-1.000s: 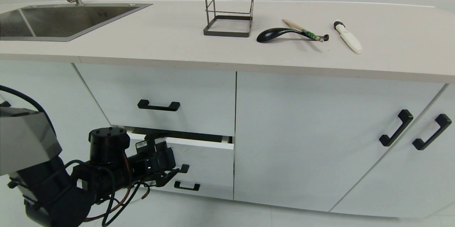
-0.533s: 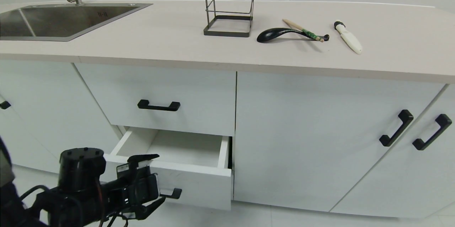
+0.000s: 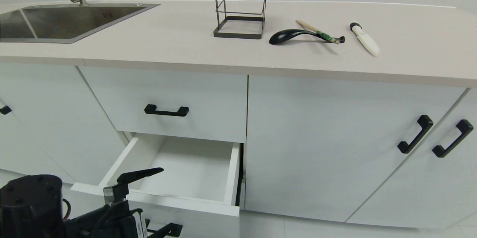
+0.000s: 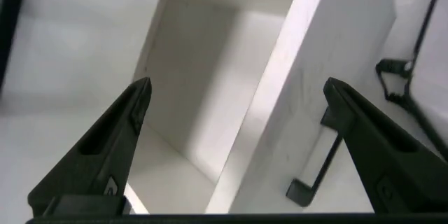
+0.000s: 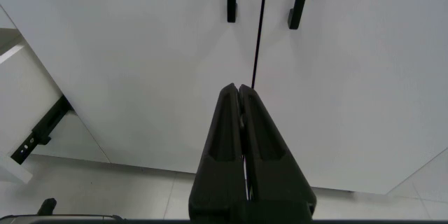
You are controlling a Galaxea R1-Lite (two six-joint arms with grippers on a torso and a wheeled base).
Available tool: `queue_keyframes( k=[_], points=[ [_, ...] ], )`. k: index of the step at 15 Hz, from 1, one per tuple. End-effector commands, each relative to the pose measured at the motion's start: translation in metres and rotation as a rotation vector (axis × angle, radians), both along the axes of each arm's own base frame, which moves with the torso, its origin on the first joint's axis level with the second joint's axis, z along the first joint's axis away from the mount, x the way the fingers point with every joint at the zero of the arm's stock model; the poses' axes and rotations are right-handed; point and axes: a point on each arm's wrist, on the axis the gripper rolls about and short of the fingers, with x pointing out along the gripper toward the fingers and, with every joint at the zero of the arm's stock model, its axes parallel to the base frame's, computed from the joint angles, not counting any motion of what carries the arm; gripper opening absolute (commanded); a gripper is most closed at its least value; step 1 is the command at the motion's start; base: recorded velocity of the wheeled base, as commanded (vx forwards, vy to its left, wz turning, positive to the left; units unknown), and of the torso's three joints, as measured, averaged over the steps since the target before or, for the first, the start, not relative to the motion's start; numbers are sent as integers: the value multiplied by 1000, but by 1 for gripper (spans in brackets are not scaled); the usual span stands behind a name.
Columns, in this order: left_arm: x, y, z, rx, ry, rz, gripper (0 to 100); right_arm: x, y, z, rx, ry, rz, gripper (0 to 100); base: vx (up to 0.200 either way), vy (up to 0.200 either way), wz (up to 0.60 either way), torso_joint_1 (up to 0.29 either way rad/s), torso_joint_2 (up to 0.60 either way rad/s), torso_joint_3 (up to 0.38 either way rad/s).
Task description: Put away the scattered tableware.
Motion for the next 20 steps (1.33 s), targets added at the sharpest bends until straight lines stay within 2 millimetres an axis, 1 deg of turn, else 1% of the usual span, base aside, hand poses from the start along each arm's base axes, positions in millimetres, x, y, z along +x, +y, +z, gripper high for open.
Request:
queue_keyframes(
  k=[1, 2, 3, 5, 6, 7, 8, 9, 11, 12, 15, 16, 18, 20],
  points=[
    [-27, -5, 14, -94, 13, -88, 100, 0, 0, 0, 0, 0, -1, 0, 0, 0, 0, 0, 0, 0],
    [-32, -3, 19, -143, 35, -58, 100, 0, 0, 0, 0, 0, 1, 0, 0, 0, 0, 0, 0, 0],
    [-31, -2, 26, -194, 56, 5, 100, 0, 0, 0, 0, 0, 1, 0, 0, 0, 0, 0, 0, 0],
    [-15, -9, 49, -347, 168, 191, 100, 0, 0, 0, 0, 0, 1, 0, 0, 0, 0, 0, 0, 0],
    [-8, -10, 57, -401, 216, 259, 100, 0, 0, 0, 0, 0, 1, 0, 0, 0, 0, 0, 0, 0],
    [2, -7, 65, -455, 292, 357, 100, 0, 0, 0, 0, 0, -1, 0, 0, 0, 0, 0, 0, 0],
    [15, 2, 67, -491, 384, 489, 100, 0, 0, 0, 0, 0, -1, 0, 0, 0, 0, 0, 0, 0],
    [22, 13, 63, -517, 441, 575, 100, 0, 0, 0, 0, 0, -1, 0, 0, 0, 0, 0, 0, 0],
    [28, 28, 53, -583, 542, 646, 100, 0, 0, 0, 0, 0, 1, 0, 0, 0, 0, 0, 0, 0],
    [24, 34, 42, -573, 578, 684, 100, 0, 0, 0, 0, 0, -1, 0, 0, 0, 0, 0, 0, 0],
    [7, 40, 3, -491, 708, 756, 100, 0, 0, 0, 0, 0, -1, 0, 0, 0, 0, 0, 0, 0],
    [7, 39, -2, -485, 713, 754, 100, 0, 0, 0, 0, 0, -1, 0, 0, 0, 0, 0, 0, 0],
    [17, 36, 0, -499, 694, 744, 100, 0, 0, 0, 0, 0, -1, 0, 0, 0, 0, 0, 0, 0],
    [37, 33, -3, -514, 664, 759, 100, 0, 0, 0, 0, 0, -1, 0, 0, 0, 0, 0, 0, 0]
  ],
)
